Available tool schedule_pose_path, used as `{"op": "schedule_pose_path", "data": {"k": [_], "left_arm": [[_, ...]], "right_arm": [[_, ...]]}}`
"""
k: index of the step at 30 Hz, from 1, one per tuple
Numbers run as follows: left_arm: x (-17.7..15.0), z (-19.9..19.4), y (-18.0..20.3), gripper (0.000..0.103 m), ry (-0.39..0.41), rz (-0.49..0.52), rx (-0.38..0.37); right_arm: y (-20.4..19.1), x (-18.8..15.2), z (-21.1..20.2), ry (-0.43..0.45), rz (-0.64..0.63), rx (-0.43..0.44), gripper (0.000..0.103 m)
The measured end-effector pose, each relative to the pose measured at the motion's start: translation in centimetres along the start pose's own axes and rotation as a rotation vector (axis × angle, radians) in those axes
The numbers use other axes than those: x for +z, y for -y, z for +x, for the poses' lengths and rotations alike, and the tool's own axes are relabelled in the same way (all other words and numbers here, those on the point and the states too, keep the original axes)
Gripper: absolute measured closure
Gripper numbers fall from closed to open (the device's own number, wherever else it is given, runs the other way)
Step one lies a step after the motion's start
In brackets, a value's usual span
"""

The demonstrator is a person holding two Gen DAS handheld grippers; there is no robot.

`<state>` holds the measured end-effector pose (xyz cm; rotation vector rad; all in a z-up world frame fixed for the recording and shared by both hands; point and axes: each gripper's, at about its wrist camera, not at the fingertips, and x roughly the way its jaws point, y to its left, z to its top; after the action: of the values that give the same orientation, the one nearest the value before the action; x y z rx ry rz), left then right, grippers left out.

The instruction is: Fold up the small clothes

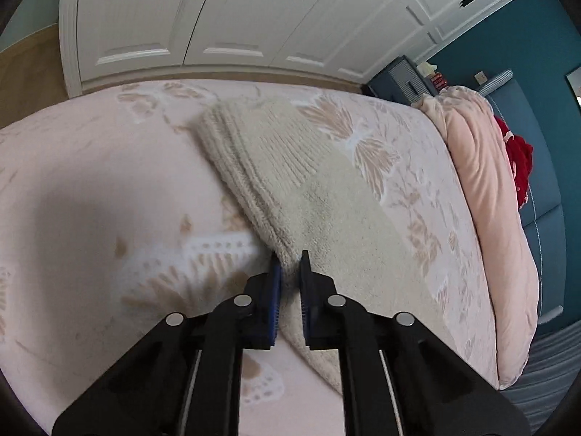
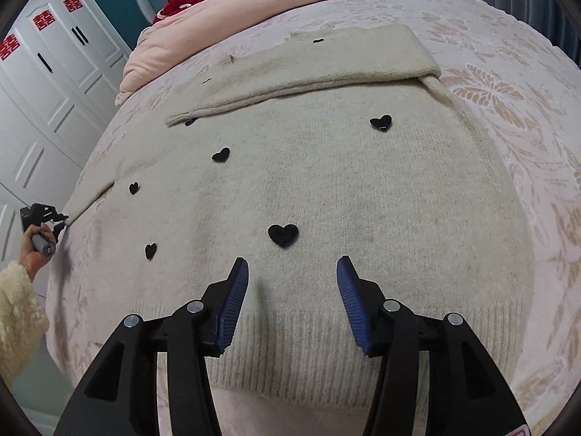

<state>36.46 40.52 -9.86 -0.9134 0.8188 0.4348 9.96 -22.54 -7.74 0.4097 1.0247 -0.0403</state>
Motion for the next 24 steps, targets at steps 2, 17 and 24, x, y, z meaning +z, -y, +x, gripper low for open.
{"op": "schedule_pose_path", "data": {"k": [2,17,24], "left_arm": [[-0.5,-2.1,2.4,0.095,0.069,0.05,-0.046],[-33.3,-15.3,27.8,0.09,-0.225,0.845,-0.636],[-37.3,-9.2,19.7,0.039,-0.427,0.735,-0.471]], "right_arm": [[-0.4,0.1,-0.5,0.01,-0.008,0.002,0.048],[1.5,0.2,-2.6,0.063,0.062,0.057,0.047],[4.8,0.7,-3.3,0.078,0.053,-0.011,0.039]]}}
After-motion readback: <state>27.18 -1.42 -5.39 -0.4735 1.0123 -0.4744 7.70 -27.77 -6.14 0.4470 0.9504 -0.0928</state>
